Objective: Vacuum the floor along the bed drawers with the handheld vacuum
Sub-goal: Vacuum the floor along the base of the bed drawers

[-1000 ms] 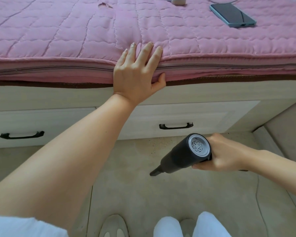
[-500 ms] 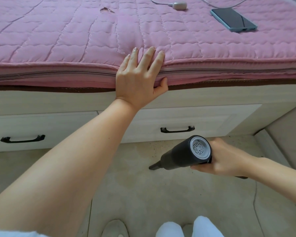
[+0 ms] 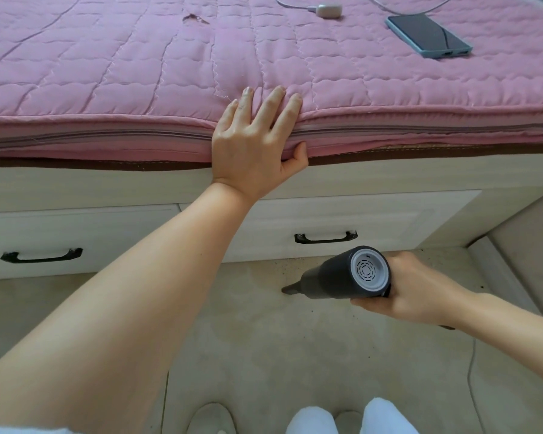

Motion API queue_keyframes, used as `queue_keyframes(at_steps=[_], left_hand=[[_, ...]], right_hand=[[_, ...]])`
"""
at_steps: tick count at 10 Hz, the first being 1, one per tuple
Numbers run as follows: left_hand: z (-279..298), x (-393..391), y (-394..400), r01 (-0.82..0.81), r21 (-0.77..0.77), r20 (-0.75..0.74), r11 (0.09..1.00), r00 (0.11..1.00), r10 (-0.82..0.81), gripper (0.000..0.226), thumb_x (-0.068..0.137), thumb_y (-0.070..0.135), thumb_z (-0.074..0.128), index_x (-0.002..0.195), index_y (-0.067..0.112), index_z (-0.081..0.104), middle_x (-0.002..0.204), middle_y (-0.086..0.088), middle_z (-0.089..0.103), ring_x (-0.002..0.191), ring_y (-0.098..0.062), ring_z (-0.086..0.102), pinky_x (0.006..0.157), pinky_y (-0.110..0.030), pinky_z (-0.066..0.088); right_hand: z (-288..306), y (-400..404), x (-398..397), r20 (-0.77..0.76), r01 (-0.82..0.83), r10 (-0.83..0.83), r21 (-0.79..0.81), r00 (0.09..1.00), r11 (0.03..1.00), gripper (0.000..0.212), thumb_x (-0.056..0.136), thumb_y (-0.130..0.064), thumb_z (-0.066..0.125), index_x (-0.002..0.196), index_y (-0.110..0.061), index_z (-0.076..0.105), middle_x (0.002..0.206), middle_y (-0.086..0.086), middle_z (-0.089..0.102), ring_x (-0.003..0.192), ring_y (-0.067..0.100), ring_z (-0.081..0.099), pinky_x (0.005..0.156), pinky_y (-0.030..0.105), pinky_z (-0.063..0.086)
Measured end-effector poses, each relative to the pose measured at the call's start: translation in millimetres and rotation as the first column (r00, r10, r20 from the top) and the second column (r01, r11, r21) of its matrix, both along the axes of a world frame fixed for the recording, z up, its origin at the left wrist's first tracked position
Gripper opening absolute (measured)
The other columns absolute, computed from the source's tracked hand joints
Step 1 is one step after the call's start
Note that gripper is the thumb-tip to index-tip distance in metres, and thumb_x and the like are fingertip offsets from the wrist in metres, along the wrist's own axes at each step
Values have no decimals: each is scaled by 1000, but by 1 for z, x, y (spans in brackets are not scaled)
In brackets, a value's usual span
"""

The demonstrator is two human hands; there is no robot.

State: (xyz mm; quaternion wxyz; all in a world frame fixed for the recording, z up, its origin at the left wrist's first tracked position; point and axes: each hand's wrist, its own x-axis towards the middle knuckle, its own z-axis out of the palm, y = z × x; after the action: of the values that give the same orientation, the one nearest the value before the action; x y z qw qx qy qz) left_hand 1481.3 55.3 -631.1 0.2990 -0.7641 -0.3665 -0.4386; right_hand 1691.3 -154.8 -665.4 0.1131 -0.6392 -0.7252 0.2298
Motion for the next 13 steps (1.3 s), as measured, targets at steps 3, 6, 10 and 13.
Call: queue_keyframes(at_steps=[3,6,10,13], left_hand=[[-1,-1,1,-1,-1,-2,1000,1000,1,51,86,45,55,127,18,70,128,-5,69,112,-43,66,93,-49,55],[0,0,1,-2,1,-5,1000,1000,2,51,86,45,55,127,18,70,127,-5,69,112,-42,66,93,-49,55],[0,0,0,-8,3,-4,1000,1000,8,51,86,45,54,127,18,70,127,-4,69,113,-42,66,93,-49,55],[0,0,1,-6,12,4,1000,1000,6,51,86,45,55,126,19,71,126,-4,70,112,-42,67,93,-49,55]], right_hand=[[5,-8,12,27,-63,64,-40,998,997,37,67,-59,63,90,-30,61,76,-18,65,70,4,62,61,33,51],[-1,-5,11,63,16,-14,-17,998,1000,32,70,-53,70,91,-33,57,71,-21,61,70,8,60,61,31,51],[-13,14,-11,94,67,-71,42,993,997,31,74,-45,73,99,-31,60,73,-15,58,76,18,65,59,20,38],[-25,21,-17,123,47,-53,50,991,998,46,74,-50,69,116,-35,55,96,-9,71,86,17,65,68,31,52]])
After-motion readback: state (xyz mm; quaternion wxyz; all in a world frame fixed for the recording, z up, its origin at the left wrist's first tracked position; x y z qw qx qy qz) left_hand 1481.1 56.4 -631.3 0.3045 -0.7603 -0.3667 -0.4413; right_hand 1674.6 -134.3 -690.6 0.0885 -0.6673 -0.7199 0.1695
